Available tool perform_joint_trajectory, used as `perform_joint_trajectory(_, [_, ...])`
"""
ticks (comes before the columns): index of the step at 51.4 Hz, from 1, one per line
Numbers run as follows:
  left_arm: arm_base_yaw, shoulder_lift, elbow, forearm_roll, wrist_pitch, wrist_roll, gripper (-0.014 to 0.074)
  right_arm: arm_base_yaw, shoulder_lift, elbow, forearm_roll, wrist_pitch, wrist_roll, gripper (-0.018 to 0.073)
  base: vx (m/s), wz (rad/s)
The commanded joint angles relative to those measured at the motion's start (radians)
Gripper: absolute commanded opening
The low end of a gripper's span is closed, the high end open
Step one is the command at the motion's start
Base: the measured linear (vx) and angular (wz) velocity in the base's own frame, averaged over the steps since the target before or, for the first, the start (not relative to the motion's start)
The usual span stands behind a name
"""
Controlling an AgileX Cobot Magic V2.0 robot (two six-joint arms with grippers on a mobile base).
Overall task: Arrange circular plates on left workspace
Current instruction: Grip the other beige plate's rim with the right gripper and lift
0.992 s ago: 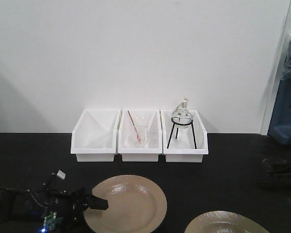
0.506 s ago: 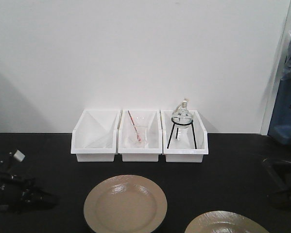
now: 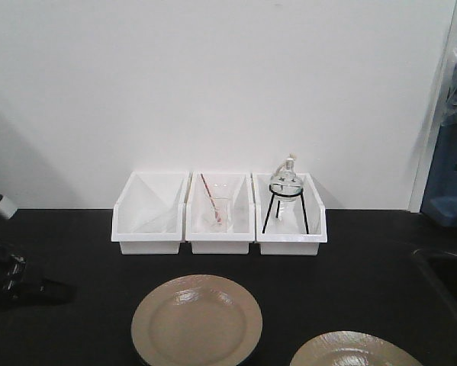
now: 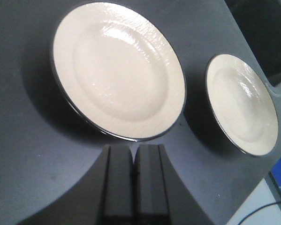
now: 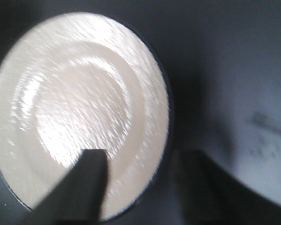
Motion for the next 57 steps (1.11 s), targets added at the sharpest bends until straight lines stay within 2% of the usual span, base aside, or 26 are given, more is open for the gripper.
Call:
perform_joint_trajectory(1, [-0.002, -0.046, -0.026, -0.063, 0.022, -0.008, -0.0003, -0.007, -0.001, -0.03, 0.005, 0.002, 0.07, 0.0587, 0.0, 0.0])
perform_joint_trajectory(6, [-0.002, -0.046, -0.026, -0.064, 0.029, -0.008, -0.0003, -0.007, 0.06, -0.03, 0.014, 0.004, 0.108, 0.0634, 0.0, 0.0])
perform_joint_trajectory(15, [-0.002, -0.046, -0.026, -0.064, 0.043, -0.008, -0.0003, -0.007, 0.211, -0.03, 0.085, 0.025, 0.086, 0.0602, 0.0, 0.0])
perform_joint_trajectory(23, [-0.002, -0.046, -0.026, -0.071, 0.048, -0.008, -0.0003, -0.007, 0.332, -0.03, 0.269, 0.065, -0.027, 0.0573, 0.0, 0.0])
perform_joint_trajectory(27, [-0.002, -0.046, -0.026, -0.073, 0.049, -0.008, -0.0003, -0.007, 0.37, -0.03, 0.328, 0.071, -0.059, 0.0555, 0.0, 0.0])
perform_joint_trajectory(30, [-0.002, -0.046, -0.026, -0.073, 0.048, -0.009, -0.0003, -0.007, 0.392, -0.03, 0.37, 0.072, -0.069, 0.0491, 0.0, 0.0])
perform_joint_trajectory(33, [-0.002, -0.046, -0.026, -0.073, 0.051, -0.009, -0.0003, -0.007, 0.396, -0.03, 0.384, 0.066, -0.08, 0.0365, 0.0, 0.0])
perform_joint_trajectory(39, [-0.002, -0.046, -0.026, -0.073, 0.052, -0.009, -0.0003, -0.009, 0.384, -0.03, 0.379, 0.054, -0.08, -0.0003, 0.0, 0.0])
perform_joint_trajectory(49, [-0.002, -0.046, -0.026, -0.072, 0.049, -0.008, -0.0003, -0.04, 0.325, -0.033, 0.421, 0.054, -0.089, -0.0011, 0.0, 0.0])
perform_joint_trajectory(57, [-0.002, -0.046, -0.026, -0.071, 0.044, -0.008, -0.0003, -0.118, 0.262, -0.045, 0.543, 0.108, -0.119, -0.0008, 0.0, 0.0])
